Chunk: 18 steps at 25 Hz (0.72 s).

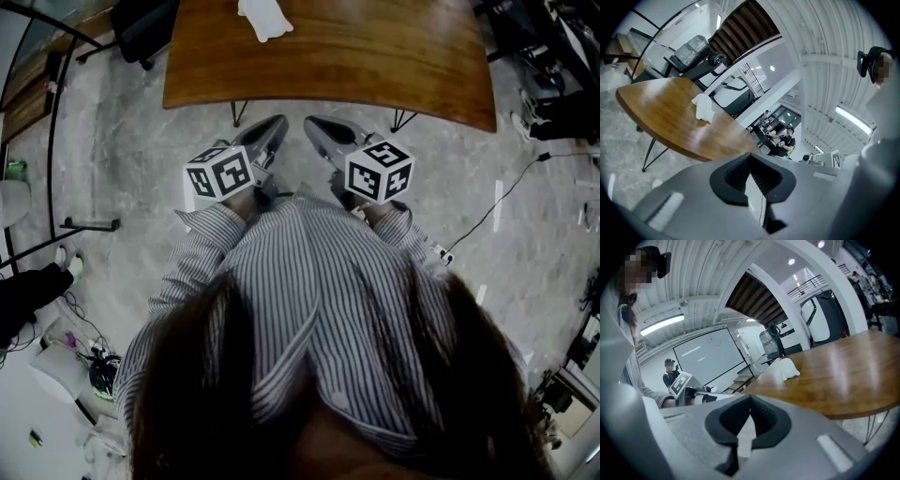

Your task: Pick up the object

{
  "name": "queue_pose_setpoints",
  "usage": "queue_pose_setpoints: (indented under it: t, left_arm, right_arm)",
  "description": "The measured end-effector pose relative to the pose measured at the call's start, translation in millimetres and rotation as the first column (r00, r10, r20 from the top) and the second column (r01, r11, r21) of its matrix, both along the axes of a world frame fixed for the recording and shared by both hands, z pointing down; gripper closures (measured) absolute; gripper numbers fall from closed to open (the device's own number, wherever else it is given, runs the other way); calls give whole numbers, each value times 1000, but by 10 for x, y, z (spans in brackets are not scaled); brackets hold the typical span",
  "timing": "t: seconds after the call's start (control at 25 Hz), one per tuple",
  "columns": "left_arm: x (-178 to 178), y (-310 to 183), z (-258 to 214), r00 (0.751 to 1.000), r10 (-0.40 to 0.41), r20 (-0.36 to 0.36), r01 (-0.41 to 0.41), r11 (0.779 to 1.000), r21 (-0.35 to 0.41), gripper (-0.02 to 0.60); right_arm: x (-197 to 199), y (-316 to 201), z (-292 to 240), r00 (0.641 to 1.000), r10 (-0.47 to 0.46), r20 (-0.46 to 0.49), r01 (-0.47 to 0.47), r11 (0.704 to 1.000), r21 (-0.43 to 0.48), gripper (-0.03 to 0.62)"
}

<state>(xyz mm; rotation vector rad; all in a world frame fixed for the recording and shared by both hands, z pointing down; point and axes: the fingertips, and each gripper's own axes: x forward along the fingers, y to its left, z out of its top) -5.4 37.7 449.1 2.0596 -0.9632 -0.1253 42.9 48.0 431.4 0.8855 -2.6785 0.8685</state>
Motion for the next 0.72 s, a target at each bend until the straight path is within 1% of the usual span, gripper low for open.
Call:
queue_pose_setpoints:
  t: [0.12,0.24,0.36,0.48,0.64,0.72]
  left_arm:
    - [-127,-466,-74,1000,4,-2,-4,1000,12,581]
    - [-312,-958,-204,1000,-4,4,4,999,32,581]
    - [-462,-1419,-278,1000,21,15,-22,999,42,581]
    - [-607,-1862,-330,999,40,25,-41,998,45,581]
    - [-720,-2237,-287,997,71,38,-72,997,25,581]
    - [-757,-2363,-232,996,79,41,-80,997,10,581]
  right_arm:
    - [-71,-415,1,1000,26,-7,-26,1000,-10,592]
    - [-181,-870,-89,999,50,-9,-50,999,4,592]
    - [-353,-1345,-175,998,68,-7,-68,997,26,592]
    - [-527,-1764,-201,997,72,-26,-71,997,40,591]
    - [-657,-2199,-241,994,98,-41,-95,994,58,592]
    - [-685,-2340,-223,993,110,-32,-109,993,42,592]
